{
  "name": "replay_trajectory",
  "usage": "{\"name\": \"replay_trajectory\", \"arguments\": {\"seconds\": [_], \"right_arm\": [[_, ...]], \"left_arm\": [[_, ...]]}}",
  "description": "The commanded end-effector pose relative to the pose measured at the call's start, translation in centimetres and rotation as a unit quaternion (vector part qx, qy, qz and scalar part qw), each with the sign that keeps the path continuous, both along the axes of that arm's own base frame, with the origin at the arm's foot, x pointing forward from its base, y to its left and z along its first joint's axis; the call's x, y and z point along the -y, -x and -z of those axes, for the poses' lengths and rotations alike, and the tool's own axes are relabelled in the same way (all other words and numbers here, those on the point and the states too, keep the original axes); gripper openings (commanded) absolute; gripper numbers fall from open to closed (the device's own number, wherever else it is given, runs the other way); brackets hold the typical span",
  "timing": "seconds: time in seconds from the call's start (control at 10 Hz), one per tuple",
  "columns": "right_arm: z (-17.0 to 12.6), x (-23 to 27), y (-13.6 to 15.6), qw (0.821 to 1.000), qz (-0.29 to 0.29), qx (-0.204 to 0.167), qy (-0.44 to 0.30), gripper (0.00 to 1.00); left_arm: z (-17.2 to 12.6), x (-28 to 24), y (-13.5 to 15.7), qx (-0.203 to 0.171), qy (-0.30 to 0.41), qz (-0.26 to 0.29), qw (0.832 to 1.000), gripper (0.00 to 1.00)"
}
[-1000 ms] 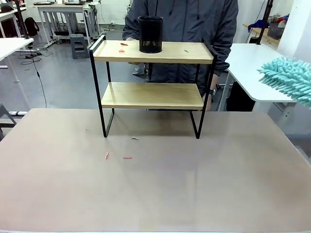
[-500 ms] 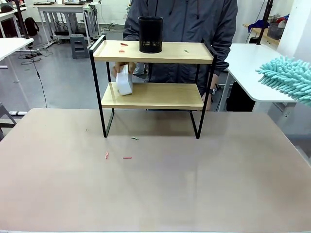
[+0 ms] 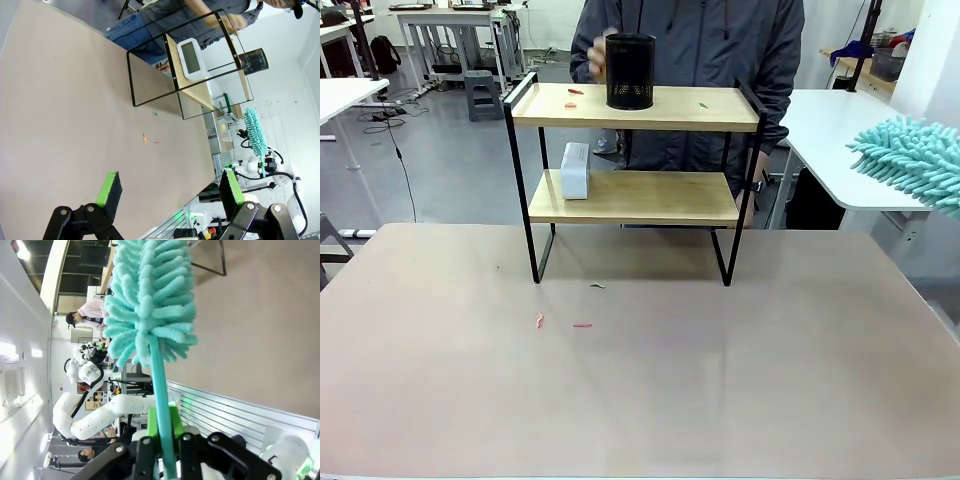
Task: Clean the shelf.
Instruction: Clean the remaining tier of the Shelf with the Duster once objects are removed.
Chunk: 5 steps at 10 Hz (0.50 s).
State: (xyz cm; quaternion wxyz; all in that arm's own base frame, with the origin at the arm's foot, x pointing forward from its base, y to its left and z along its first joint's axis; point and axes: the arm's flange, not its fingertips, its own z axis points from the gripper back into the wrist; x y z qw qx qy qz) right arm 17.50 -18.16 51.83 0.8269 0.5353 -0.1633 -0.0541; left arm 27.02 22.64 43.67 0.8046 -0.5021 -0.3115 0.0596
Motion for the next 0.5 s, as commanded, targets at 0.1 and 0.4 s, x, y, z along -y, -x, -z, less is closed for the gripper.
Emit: {"name": "replay_trajectory", "arguments": {"seconds": [0.1,0.4], "right_arm": [[-0.1,0.5,0.1,1.0,-0.006,0.008,0.002,0.12],[-0.5,-0.4,-1.5,1.0,-0.003,-0.006,0.002,0.12]], "left_arm": [[-0.1,0.2,0.0,0.013,0.002,0.001,1.0,1.0],[-0.1,0.2,0.0,0.013,0.002,0.001,1.0,1.0]]}}
